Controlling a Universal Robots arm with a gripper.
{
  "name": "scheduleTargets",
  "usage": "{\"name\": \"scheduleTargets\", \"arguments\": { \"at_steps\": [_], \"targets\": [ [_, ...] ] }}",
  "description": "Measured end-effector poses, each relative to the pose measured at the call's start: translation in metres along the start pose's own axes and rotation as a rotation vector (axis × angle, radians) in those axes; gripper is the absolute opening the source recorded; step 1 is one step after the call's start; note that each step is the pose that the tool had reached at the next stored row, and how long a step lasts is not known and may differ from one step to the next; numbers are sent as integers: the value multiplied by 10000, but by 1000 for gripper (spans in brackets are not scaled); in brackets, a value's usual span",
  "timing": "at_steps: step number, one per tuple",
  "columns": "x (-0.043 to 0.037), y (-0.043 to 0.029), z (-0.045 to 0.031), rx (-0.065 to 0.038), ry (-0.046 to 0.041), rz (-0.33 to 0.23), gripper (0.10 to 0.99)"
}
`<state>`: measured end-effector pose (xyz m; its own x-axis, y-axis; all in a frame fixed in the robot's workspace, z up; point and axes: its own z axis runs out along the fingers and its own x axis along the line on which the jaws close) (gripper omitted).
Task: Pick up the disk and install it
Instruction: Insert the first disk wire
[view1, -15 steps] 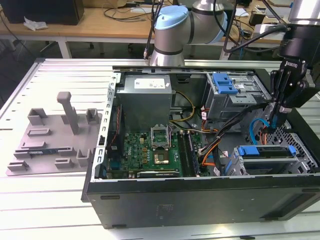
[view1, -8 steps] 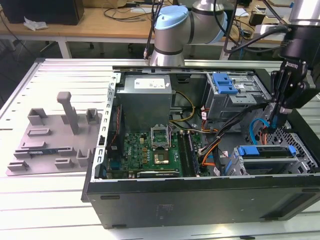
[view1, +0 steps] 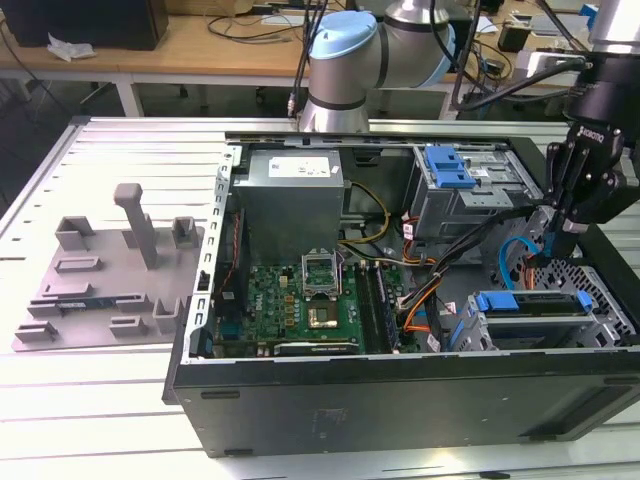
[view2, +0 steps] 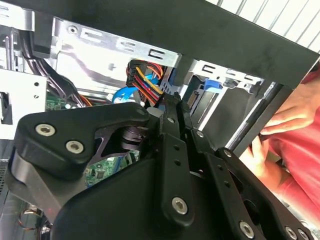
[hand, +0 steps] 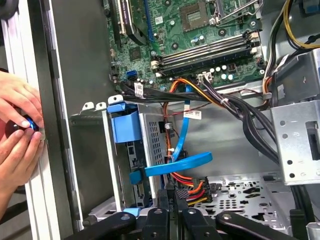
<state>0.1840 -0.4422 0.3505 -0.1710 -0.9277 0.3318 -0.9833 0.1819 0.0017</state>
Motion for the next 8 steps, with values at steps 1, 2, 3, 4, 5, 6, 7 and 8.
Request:
{"name": "scheduleTargets", "arguments": {
  "at_steps": [1, 2, 3, 4, 5, 6, 7, 8],
  "targets": [
    [39, -4, 2, 0, -13, 0, 165],
    [85, -8, 6, 1, -37, 1, 165],
    [118, -12, 9, -4, -97, -1, 165],
    [151, -15, 13, -16, -186, -7, 165],
    [179, -17, 19, -32, -304, -18, 165],
    [198, -19, 23, -48, -418, -31, 165],
    [214, -21, 27, -61, -520, -44, 165],
    [236, -21, 32, -78, -647, -63, 165]
  ]
}}
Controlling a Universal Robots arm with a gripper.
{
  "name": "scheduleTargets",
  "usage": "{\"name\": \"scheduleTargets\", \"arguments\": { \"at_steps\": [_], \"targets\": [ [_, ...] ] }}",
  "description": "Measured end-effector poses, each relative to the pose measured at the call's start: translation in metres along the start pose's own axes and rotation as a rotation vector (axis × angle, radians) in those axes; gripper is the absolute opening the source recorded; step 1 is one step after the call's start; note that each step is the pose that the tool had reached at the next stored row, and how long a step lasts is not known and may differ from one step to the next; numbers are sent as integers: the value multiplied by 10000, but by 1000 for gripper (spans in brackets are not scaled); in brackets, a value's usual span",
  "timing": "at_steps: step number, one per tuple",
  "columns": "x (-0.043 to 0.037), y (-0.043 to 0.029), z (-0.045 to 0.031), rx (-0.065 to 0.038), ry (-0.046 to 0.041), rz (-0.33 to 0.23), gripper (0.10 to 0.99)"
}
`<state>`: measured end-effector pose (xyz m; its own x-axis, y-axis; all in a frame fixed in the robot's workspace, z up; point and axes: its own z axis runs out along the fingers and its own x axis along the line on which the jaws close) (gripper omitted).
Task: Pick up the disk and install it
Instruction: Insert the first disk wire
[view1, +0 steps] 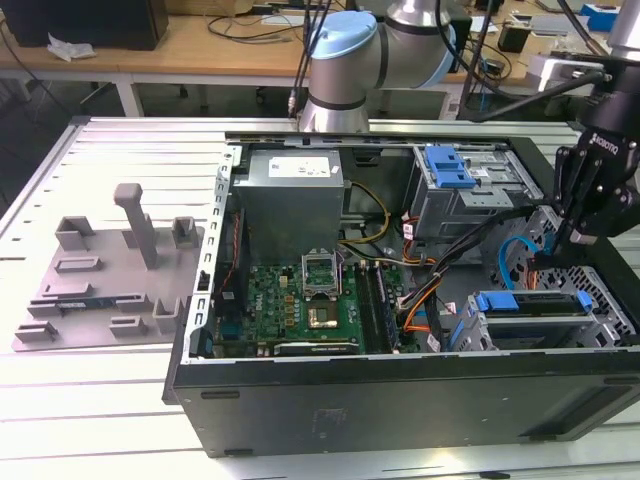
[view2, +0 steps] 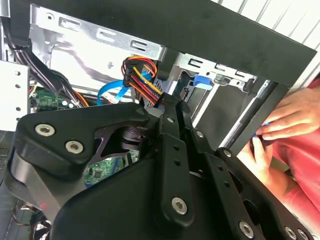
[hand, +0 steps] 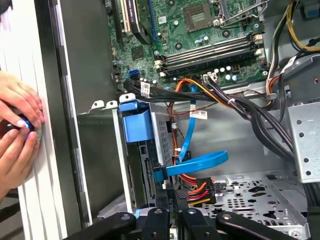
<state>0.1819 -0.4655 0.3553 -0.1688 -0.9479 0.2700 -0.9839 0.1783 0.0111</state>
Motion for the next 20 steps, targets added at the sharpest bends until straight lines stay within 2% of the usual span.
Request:
{"name": "scheduleTargets", "arguments": {
  "at_steps": [2, 5, 9, 12, 15, 17, 19, 20],
  "targets": [
    [45, 0, 7, -28, -226, -40, 165],
    [93, 5, 17, -48, -408, -85, 165],
    [167, 17, 31, -56, -608, -182, 165],
    [213, 34, 29, -19, -763, -416, 165],
    [246, 33, 35, 31, -820, -519, 165],
    [312, 20, 54, 71, -896, -544, 165],
    [353, 13, 65, 68, -1027, -556, 165],
    [375, 11, 72, 59, -1130, -568, 165]
  ]
}}
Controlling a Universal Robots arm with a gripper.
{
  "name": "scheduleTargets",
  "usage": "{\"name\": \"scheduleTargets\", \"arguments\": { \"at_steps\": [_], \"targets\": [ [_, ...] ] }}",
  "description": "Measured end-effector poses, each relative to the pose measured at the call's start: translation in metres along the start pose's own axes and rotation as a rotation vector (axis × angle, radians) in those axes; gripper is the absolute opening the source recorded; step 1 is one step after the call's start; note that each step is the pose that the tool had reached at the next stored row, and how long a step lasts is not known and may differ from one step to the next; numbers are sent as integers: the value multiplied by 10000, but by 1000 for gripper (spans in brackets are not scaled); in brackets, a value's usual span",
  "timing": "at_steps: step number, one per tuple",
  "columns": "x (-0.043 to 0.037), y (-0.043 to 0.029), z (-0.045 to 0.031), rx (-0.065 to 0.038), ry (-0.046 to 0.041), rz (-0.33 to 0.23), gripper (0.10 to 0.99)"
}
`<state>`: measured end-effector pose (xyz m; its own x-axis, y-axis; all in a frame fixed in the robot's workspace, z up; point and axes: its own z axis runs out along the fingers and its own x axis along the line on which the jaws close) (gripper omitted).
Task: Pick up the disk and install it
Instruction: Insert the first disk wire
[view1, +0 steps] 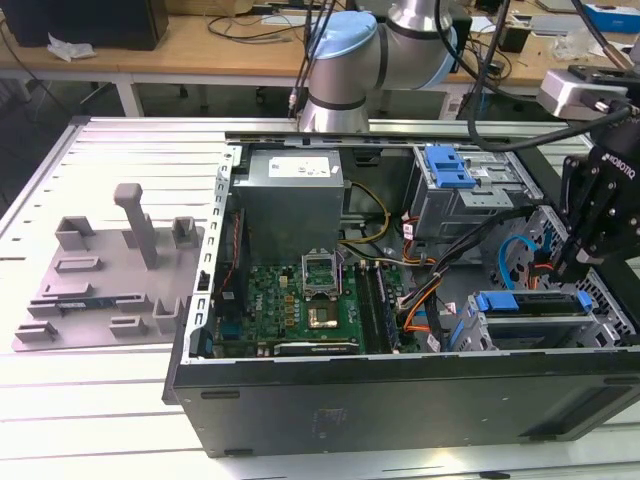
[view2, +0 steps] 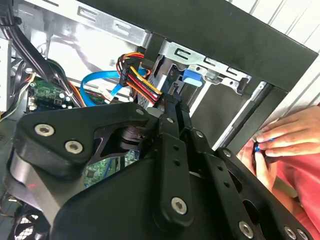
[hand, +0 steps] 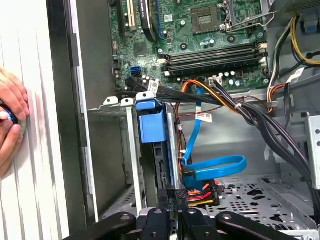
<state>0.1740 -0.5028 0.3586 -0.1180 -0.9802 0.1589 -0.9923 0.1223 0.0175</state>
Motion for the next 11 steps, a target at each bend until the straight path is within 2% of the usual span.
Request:
{"name": "scheduleTargets", "arguments": {
  "at_steps": [2, 3, 11],
  "targets": [
    [34, 6, 5, -4, -143, -59, 165],
    [44, 11, 8, -1, -185, -107, 165],
    [76, 33, 13, 86, -305, -756, 165]
  ]
}}
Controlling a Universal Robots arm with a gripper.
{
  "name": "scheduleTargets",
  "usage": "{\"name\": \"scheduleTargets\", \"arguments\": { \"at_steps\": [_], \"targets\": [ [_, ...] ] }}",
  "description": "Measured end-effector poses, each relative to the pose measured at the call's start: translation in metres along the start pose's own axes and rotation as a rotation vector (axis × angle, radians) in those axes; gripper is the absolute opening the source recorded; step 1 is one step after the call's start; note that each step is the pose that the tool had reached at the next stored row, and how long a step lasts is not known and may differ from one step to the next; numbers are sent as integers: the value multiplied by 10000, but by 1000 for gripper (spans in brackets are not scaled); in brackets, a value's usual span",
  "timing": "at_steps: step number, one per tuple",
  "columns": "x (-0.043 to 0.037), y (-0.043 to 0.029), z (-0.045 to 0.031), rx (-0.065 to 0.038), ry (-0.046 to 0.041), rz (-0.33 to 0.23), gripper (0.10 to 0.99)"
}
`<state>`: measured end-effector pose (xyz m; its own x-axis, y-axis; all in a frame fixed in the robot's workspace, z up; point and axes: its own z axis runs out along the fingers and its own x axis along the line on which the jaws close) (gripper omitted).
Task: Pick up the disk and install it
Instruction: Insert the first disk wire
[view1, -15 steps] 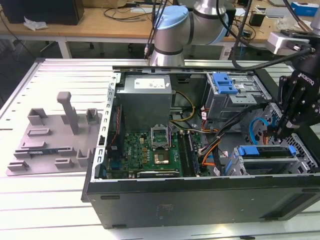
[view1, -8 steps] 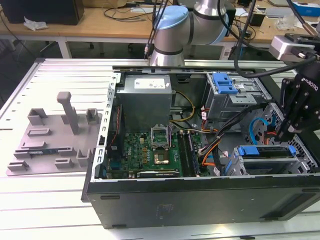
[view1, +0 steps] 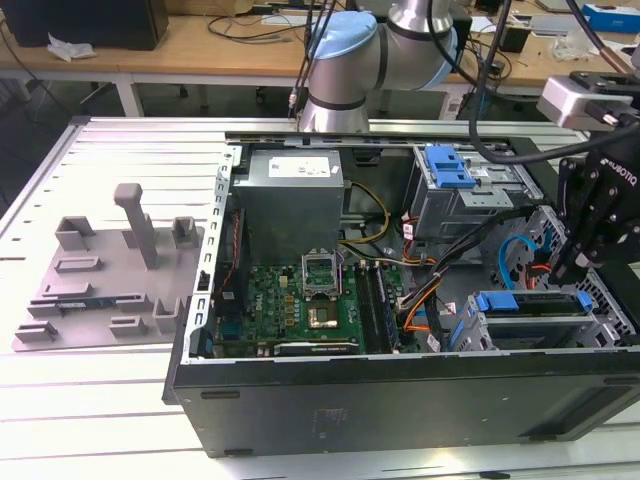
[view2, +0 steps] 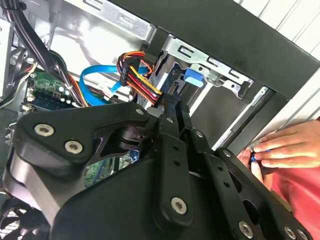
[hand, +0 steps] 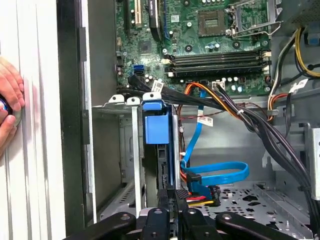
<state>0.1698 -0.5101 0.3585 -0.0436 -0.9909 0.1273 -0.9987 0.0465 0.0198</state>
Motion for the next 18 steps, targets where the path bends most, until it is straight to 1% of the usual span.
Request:
{"name": "scheduleTargets", "arguments": {
  "at_steps": [4, 9, 14, 16, 18],
  "targets": [
    [25, 2, 3, 22, -58, -152, 165],
    [27, 2, 3, 25, -60, -164, 165],
    [35, 10, 5, 87, -148, -343, 165],
    [51, 19, 6, 163, -232, -381, 165],
    [58, 32, 7, 206, -287, -388, 165]
  ]
}}
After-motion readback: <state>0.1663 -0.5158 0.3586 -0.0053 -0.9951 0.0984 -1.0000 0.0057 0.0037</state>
